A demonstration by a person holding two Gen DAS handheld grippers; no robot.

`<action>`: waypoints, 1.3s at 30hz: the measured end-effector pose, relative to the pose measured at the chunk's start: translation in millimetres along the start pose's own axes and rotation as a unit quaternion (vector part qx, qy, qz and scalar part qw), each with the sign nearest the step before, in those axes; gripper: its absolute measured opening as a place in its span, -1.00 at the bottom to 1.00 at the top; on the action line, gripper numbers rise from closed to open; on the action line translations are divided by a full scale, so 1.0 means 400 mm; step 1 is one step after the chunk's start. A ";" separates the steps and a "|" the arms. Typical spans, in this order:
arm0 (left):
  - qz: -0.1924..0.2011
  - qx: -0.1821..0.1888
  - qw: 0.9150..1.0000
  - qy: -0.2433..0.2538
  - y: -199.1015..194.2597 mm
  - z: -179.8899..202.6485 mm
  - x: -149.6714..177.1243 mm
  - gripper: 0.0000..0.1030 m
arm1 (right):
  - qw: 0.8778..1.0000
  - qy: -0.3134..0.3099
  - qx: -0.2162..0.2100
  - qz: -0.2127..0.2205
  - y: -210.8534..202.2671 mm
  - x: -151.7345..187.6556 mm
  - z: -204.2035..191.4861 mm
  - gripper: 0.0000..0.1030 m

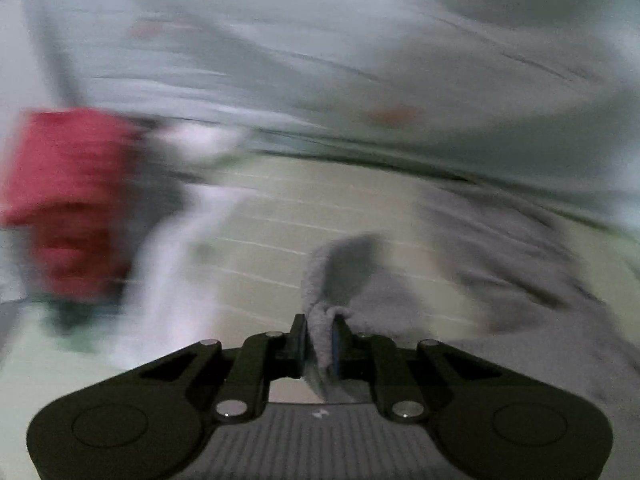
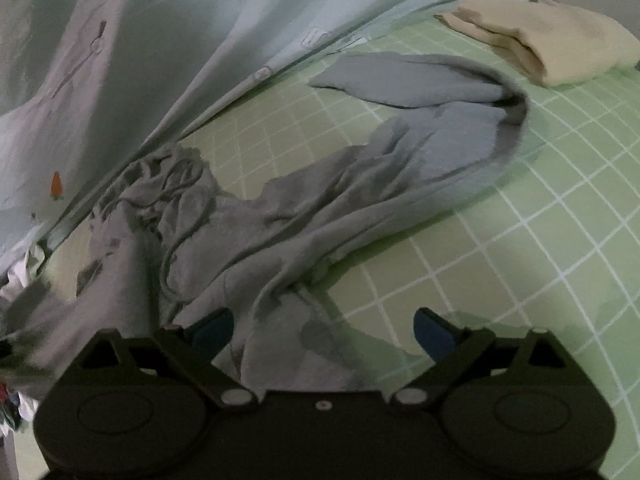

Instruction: Fold clothes

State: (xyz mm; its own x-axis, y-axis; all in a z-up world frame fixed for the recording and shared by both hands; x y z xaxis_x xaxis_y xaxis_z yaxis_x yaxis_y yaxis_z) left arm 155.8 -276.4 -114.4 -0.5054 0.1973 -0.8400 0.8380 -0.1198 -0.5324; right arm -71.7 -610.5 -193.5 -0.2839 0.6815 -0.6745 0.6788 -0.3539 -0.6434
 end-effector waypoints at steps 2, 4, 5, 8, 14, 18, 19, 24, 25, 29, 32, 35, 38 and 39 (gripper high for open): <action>0.007 -0.081 0.997 -0.009 -0.002 -0.116 -0.011 -0.74 | 1.000 -0.001 0.001 -0.003 0.002 0.005 -0.003 0.90; -0.003 -0.157 0.987 -0.016 -0.004 -0.220 -0.005 -0.74 | 1.000 0.001 0.004 -0.003 0.002 0.008 -0.004 0.90; -0.010 -0.188 0.982 -0.024 -0.007 -0.265 0.003 -0.74 | 1.000 0.001 0.005 -0.002 0.002 0.008 -0.004 0.90; -0.037 -0.225 0.972 -0.056 -0.022 -0.349 0.044 -0.73 | 1.000 -0.003 0.013 0.003 -0.003 0.004 -0.001 0.90; -0.059 -0.265 0.960 -0.068 -0.043 -0.434 0.100 -0.73 | 0.999 -0.021 0.030 0.007 -0.020 0.004 0.004 0.90; -0.070 -0.291 0.952 -0.070 -0.057 -0.485 0.134 -0.73 | 0.999 -0.031 0.036 0.008 -0.037 0.008 -0.001 0.90; -0.073 -0.297 0.949 -0.071 -0.061 -0.498 0.142 -0.73 | 0.999 -0.035 0.037 0.010 -0.042 0.010 -0.004 0.90; -0.082 -0.335 0.934 -0.090 -0.079 -0.589 0.182 -0.72 | 0.998 -0.044 0.042 0.012 -0.062 0.024 -0.016 0.91; -0.086 -0.326 0.935 -0.107 -0.081 -0.598 0.192 -0.70 | 0.998 -0.045 0.043 0.011 -0.063 0.027 -0.017 0.91; -0.092 -0.284 0.945 -0.131 -0.086 -0.581 0.219 -0.22 | 0.997 -0.061 0.040 0.013 -0.075 0.040 -0.027 0.98; -0.084 -0.257 0.957 -0.106 -0.094 -0.528 0.222 0.37 | 0.995 -0.085 0.040 0.018 -0.096 0.057 -0.040 0.99; -0.075 -0.209 0.969 -0.109 -0.114 -0.476 0.230 0.42 | 0.992 -0.113 0.050 0.020 -0.124 0.085 -0.039 0.99; -0.073 -0.153 0.979 -0.114 -0.132 -0.413 0.244 0.52 | 0.989 -0.128 0.067 0.021 -0.154 0.117 -0.021 0.99; -0.073 -0.132 0.982 -0.111 -0.139 -0.388 0.250 0.53 | 0.989 -0.128 0.073 0.020 -0.164 0.129 -0.008 0.99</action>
State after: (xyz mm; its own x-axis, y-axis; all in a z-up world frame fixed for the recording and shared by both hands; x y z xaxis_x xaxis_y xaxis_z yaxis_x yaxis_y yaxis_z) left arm 90.6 -98.9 -152.7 -0.6325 -0.0266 -0.7741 0.7622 0.1560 -0.6282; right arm -128.5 -550.0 -185.1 -0.4341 0.4877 -0.7574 0.5925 -0.4788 -0.6479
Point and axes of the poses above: each gripper's, at about its wrist camera, not at the fingertips, and y roughly the way its jaws point, z to its right, x to its underside, the point moved 4 cm from there along y, roughly the way its jaws point, and after that the axes turned 14 degrees about z, right-handed, at the moved point
